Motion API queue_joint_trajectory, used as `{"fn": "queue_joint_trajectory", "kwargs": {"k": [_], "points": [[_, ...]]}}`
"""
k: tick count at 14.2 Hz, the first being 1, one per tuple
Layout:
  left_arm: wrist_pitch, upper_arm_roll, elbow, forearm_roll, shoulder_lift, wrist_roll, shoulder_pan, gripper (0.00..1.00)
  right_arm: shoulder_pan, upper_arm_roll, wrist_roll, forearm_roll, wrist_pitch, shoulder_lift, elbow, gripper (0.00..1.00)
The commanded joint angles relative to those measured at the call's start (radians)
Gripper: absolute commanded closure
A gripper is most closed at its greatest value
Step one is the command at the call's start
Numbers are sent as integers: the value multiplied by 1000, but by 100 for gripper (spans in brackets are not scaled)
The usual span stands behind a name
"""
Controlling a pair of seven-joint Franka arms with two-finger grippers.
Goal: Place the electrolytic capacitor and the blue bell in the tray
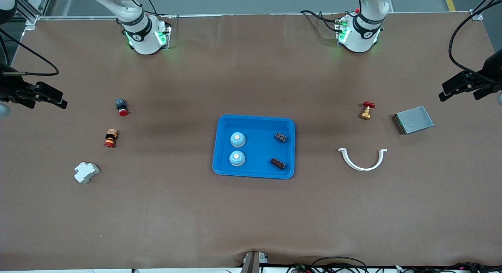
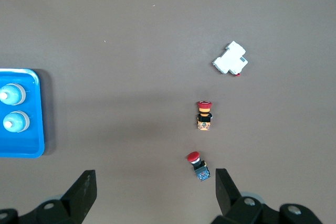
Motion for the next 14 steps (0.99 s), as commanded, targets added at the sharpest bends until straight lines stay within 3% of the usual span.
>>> {"fn": "queue_joint_trajectory", "kwargs": {"k": [1, 14], "points": [[-19, -8, 38, 15, 39, -3, 7, 0, -4, 0, 3, 13, 12, -30, -22, 0], [-25, -30, 34, 18, 77, -17, -6, 0, -20, -1, -11, -5, 16, -39, -28, 0]]}}
